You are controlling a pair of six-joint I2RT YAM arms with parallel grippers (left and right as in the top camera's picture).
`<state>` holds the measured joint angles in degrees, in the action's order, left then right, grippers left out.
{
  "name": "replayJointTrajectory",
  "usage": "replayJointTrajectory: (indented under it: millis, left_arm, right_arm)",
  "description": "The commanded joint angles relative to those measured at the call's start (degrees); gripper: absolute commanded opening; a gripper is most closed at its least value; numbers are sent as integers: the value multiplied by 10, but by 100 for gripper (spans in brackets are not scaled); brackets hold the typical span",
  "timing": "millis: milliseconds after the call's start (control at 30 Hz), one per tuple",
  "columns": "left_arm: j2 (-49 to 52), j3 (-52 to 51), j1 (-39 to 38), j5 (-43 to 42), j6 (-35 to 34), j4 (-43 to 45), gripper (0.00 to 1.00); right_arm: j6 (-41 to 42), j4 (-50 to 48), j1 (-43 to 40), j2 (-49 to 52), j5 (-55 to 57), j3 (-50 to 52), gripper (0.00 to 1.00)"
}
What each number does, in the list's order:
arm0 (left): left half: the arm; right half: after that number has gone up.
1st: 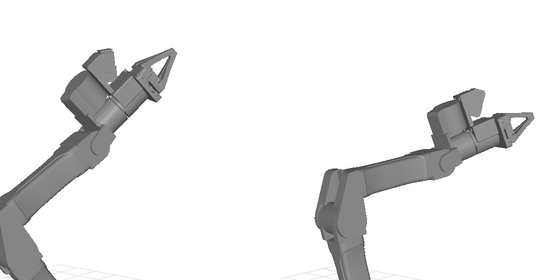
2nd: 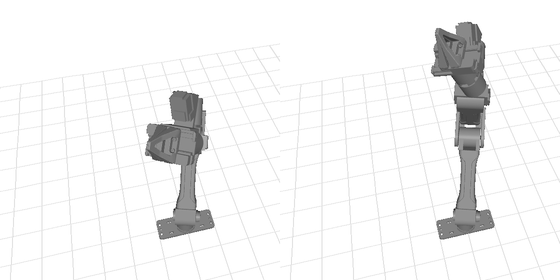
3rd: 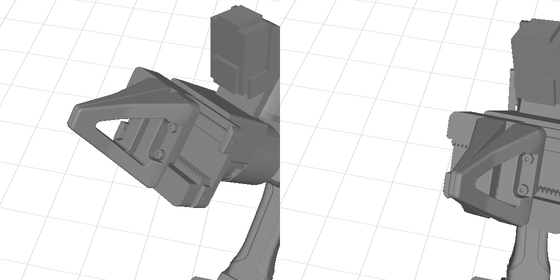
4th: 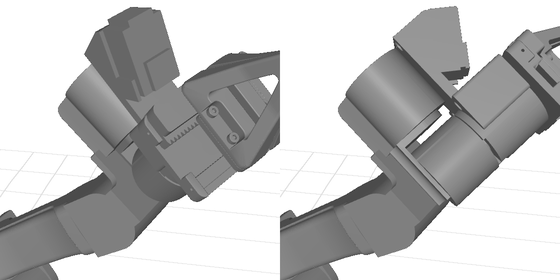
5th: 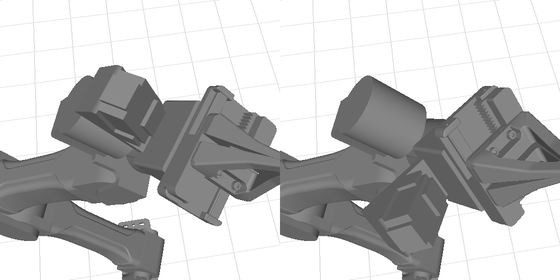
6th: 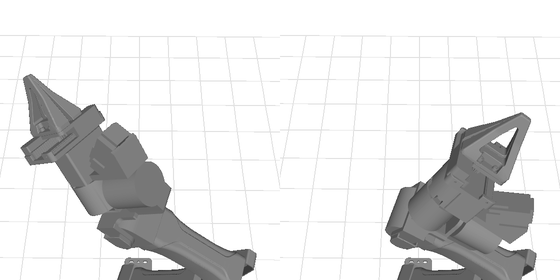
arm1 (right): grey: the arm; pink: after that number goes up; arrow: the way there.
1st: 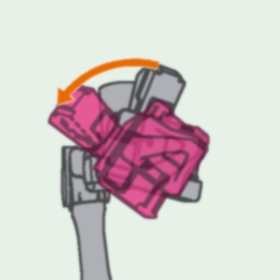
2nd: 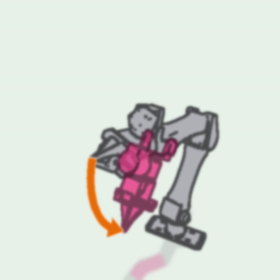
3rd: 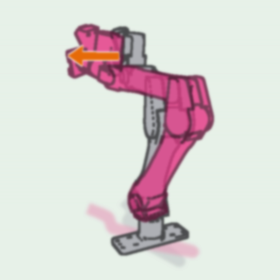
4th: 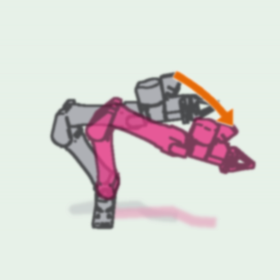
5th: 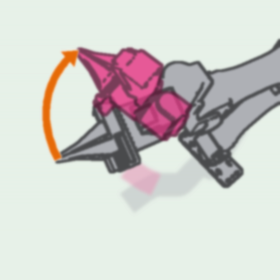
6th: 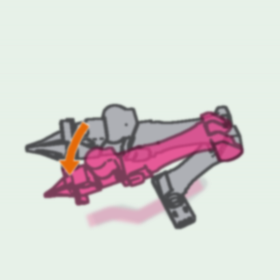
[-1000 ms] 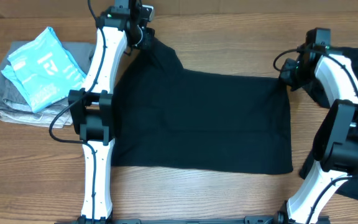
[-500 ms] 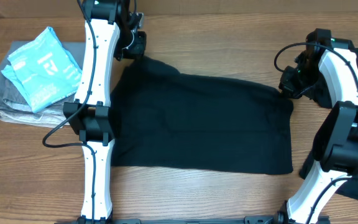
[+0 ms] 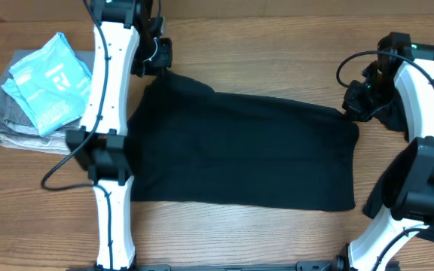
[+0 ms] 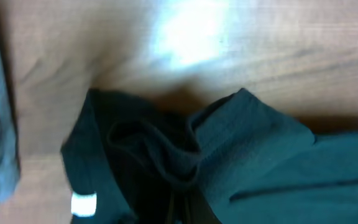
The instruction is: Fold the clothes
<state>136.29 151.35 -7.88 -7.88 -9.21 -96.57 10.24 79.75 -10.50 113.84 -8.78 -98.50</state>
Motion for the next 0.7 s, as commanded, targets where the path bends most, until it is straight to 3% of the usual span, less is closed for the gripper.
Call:
replayJointTrajectory:
  millis: [0, 333, 667]
  left_arm:
    - [-71, -97, -2, 21, -16, -2, 4]
    - [-113, -341, 9, 52, -37, 9, 4]
    - [-113, -433, 8, 56, -37, 24, 4]
  right_arm:
    - [-2, 8, -1, -16, -3, -6, 4]
    - [3, 21, -1, -17, -3, 64, 4]
    - [27, 27, -1, -75, 23, 151, 4]
